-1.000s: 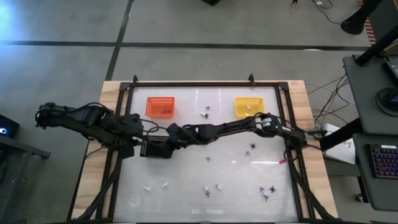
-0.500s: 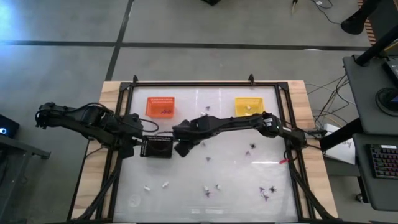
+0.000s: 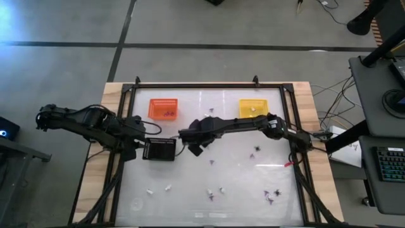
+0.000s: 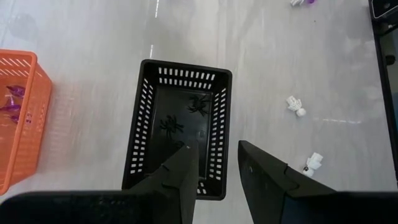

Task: Sort Halloween decoration
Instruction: Put the white skull toy into the yellow bin

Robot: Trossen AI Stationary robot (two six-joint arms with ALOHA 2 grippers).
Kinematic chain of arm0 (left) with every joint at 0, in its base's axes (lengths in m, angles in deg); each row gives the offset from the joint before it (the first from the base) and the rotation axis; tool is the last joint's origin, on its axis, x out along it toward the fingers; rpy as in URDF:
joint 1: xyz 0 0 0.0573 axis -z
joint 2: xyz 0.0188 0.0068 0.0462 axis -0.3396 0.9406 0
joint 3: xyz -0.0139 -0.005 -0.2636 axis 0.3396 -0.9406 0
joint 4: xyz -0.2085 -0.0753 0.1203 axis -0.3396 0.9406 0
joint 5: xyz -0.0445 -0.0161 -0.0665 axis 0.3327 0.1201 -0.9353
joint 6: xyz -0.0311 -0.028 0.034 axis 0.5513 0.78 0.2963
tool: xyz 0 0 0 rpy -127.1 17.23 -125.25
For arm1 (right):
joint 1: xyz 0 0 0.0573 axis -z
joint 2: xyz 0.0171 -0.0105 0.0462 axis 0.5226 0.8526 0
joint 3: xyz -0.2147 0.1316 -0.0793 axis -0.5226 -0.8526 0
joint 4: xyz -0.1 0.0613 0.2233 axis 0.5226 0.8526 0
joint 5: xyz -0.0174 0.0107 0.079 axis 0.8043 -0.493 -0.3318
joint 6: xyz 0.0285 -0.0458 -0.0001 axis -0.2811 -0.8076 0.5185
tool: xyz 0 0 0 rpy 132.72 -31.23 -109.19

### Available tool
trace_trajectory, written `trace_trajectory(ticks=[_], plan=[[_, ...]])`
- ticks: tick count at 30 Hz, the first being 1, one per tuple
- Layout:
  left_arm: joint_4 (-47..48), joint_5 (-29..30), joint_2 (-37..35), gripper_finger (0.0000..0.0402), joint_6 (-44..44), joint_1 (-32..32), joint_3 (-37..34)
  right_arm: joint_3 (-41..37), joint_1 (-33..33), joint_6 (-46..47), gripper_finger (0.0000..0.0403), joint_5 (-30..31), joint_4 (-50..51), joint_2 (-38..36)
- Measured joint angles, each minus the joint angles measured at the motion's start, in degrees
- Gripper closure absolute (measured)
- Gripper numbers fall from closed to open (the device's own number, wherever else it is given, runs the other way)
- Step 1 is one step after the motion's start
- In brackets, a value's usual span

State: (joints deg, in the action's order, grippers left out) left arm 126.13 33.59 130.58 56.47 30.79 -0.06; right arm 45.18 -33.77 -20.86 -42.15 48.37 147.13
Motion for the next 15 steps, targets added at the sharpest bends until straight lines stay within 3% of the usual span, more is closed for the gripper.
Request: trace_trajectory(ticks=[5,15], plan=[[0.0,0.0,0.0,0.0306,0.0,0.0,0.0,0.0,4.6,-6.1,0.0335,-0.4,-4.0,0.0],[0.0,0.4,0.0,0.0306,0.6,-0.1,0.0,0.0,14.6,-21.3,0.0335,-8.3,-6.1,0.0]])
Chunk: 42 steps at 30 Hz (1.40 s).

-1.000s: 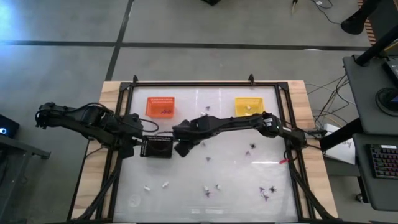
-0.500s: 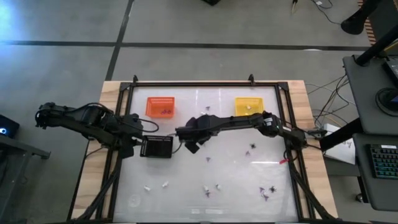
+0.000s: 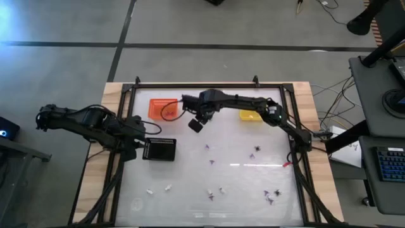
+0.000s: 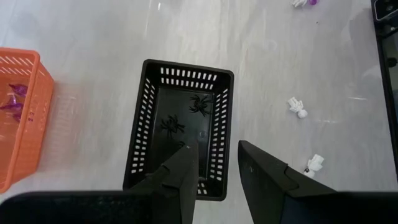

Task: Sort Halloween decoration
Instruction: Put the white skull toy into the yellow bin

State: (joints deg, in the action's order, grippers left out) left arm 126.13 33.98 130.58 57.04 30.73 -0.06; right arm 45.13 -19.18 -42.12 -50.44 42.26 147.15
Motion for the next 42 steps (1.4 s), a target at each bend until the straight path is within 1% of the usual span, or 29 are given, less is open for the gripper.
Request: trace_trajectory(ticks=[5,11,15,21,27,33,37,40,42], plan=[[0.0,0.1,0.0,0.0306,3.5,0.0,0.0,0.0,4.2,-7.0,0.0335,-7.8,-0.1,0.1],[0.0,0.2,0.0,0.0306,8.1,0.0,0.0,-0.3,7.3,-14.6,0.0335,-12.7,-0.2,0.2],[0.0,0.6,0.0,0.0306,10.6,0.0,0.0,-2.1,8.9,-18.8,0.0335,-16.4,-1.9,0.2],[0.0,4.5,0.0,0.0306,13.4,0.0,0.0,-8.2,9.7,-21.4,0.0335,-16.9,-7.6,0.2],[0.0,6.2,0.0,0.0306,16.1,0.0,0.0,-13.1,9.7,-24.6,0.0335,-16.7,-13.7,0.2],[-0.1,7.2,0.0,0.0306,19.4,0.0,0.0,-17.0,10.6,-24.5,0.0335,-16.7,-19.7,0.2],[-0.1,7.2,0.0,0.0306,20.6,0.0,0.0,-18.4,11.4,-24.3,0.0335,-16.6,-21.6,0.2],[-0.1,7.2,0.0,0.0306,20.8,0.0,0.0,-18.9,12.1,-24.1,0.0335,-15.1,-21.6,0.2],[-0.1,7.2,0.0,0.0306,21.1,0.0,0.0,-19.5,12.4,-23.7,0.0335,-15.3,-21.5,0.2]])
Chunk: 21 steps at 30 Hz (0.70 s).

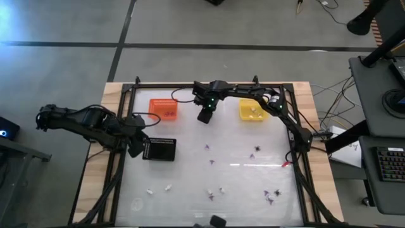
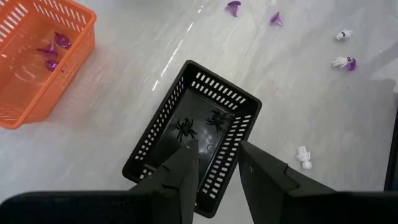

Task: Sort Halloween decoration
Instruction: Put the white skull toy into the yellow bin

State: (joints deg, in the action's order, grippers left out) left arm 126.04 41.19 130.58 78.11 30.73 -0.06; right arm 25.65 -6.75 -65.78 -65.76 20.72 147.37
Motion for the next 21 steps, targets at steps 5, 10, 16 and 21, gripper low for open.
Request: trace_trajectory(ticks=[5,10,16,21], plan=[[0.0,0.4,0.0,0.0306,0.8,0.0,0.0,-2.4,0.3,1.4,0.0335,-0.1,-0.4,0.0],[0.0,0.4,0.0,0.0306,1.0,0.0,0.0,-4.7,0.3,1.8,0.0335,-0.3,-1.4,-0.4],[0.0,0.5,0.0,0.0306,1.0,0.0,0.0,-4.1,0.3,3.3,0.0365,-0.3,-0.8,-0.3],[0.0,0.5,0.0,0.0306,1.0,0.0,0.0,-1.2,0.3,3.2,0.0386,-0.1,1.1,0.1]])
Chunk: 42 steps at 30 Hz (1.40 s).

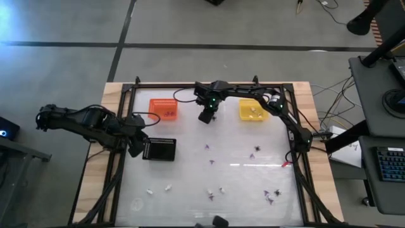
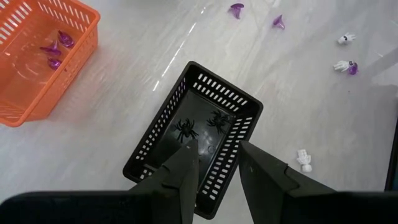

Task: Sort Halloween decoration
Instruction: Put the white skull toy into the yellow bin

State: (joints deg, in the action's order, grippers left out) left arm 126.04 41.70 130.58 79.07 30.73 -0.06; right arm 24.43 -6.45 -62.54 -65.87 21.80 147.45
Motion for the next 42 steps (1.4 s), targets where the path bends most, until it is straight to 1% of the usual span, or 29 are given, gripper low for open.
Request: trace_trajectory(ticks=[5,13,16,21,29,32,35,39,42], plan=[[0.0,0.0,0.0,0.0306,0.0,0.0,0.0,3.6,0.1,-0.1,0.0388,0.2,3.1,0.1],[0.0,0.0,0.0,0.0306,0.0,0.0,0.0,9.3,0.1,-3.5,0.0389,0.8,14.9,-0.1],[0.0,0.0,0.0,0.0306,0.0,0.0,0.0,9.7,0.1,-5.2,0.0389,3.2,19.7,-0.1],[0.2,0.0,0.0,0.0306,0.0,0.0,0.0,9.0,0.1,-7.5,0.0390,3.3,26.1,-1.3],[1.0,0.0,0.0,0.0306,0.0,0.0,0.0,6.5,0.2,-7.9,0.0390,3.3,26.9,-7.4],[1.4,0.0,0.0,0.0306,0.0,0.0,0.0,4.9,0.8,-7.7,0.0390,3.3,26.9,-9.8],[1.4,0.0,0.0,0.0306,0.0,0.0,0.0,1.1,2.2,-7.5,0.0390,3.4,26.8,-13.0],[1.4,0.0,0.0,0.0306,0.2,0.0,0.0,-7.6,5.0,-6.8,0.0390,3.8,26.2,-19.0],[1.4,0.0,0.0,0.0306,0.2,0.0,0.0,-15.5,7.5,-6.0,0.0390,3.8,22.5,-24.7]])
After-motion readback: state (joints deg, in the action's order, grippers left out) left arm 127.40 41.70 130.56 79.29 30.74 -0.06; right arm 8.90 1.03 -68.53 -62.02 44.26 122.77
